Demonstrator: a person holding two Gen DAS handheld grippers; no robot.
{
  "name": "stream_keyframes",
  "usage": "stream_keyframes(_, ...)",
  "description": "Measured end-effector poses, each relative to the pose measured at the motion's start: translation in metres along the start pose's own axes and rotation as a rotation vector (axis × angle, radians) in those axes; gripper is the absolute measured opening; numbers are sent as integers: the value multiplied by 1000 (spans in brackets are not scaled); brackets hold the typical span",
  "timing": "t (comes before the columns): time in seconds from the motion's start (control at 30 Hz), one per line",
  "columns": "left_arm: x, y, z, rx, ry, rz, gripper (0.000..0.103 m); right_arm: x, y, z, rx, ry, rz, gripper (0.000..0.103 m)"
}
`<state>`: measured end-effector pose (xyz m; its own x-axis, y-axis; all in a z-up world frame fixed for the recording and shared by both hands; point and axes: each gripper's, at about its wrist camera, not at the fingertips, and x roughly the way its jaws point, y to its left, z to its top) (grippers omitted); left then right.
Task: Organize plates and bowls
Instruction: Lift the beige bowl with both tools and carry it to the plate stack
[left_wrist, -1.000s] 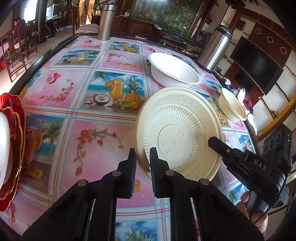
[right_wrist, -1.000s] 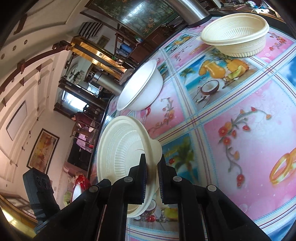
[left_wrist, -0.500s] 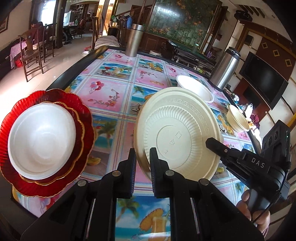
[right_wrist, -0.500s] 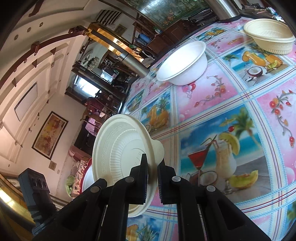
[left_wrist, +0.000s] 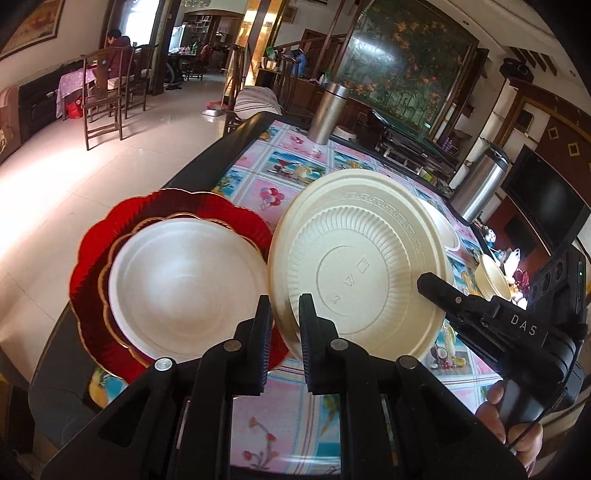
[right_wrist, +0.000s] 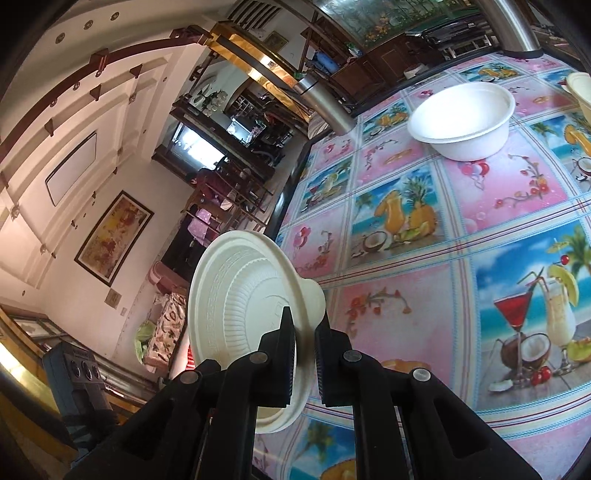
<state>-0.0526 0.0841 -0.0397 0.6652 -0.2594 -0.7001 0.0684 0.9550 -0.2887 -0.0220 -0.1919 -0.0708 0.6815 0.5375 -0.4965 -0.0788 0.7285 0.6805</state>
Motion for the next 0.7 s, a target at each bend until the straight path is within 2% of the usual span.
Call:
stream_keyframes(0.33, -6, 47, 9, -70, -12, 97, 12, 50, 55, -12, -73, 77, 46, 10)
stream_keyframes(0.57, -4, 64, 11, -108, 5, 145, 12, 81, 69, -21, -63, 153, 68, 10)
stream_keyframes(0.7, 0, 72, 9, -133, 32, 145, 12, 95, 74, -26, -70, 186, 62, 10)
